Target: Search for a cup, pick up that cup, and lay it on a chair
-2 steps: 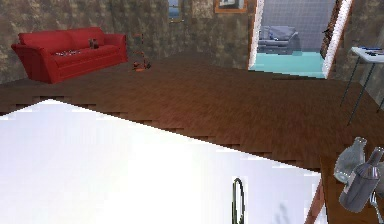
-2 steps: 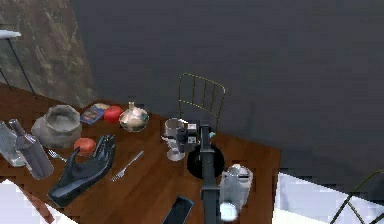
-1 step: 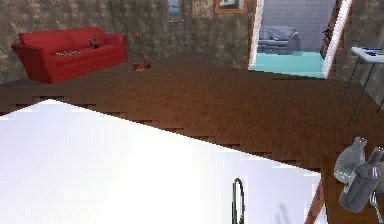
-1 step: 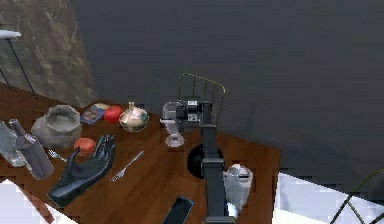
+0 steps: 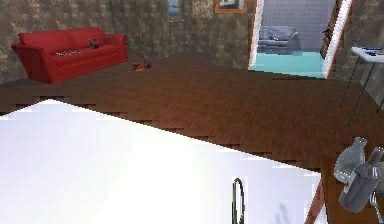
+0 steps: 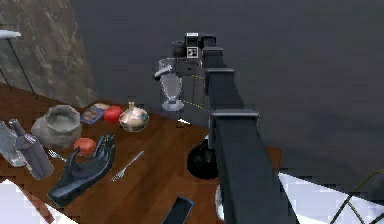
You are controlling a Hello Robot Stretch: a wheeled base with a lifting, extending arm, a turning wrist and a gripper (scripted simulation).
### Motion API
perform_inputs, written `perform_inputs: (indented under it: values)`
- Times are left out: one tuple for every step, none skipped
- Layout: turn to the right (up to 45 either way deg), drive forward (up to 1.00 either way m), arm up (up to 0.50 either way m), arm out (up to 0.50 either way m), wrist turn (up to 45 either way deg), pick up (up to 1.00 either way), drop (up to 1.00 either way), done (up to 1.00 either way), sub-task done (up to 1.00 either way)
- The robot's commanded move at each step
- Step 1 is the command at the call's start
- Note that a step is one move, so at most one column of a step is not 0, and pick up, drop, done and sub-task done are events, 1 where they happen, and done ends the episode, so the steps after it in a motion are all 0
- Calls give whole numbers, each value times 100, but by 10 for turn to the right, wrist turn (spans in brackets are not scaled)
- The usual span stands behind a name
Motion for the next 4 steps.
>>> perform_inputs:
  values:
    - [0,0,0,0,-450,0,0,0,0]
    - [0,0,0,0,-450,0,0,0,0]
    - [0,0,0,0,-210,0,0,0,0]
    - [0,0,0,-48,0,0,0,0,0]
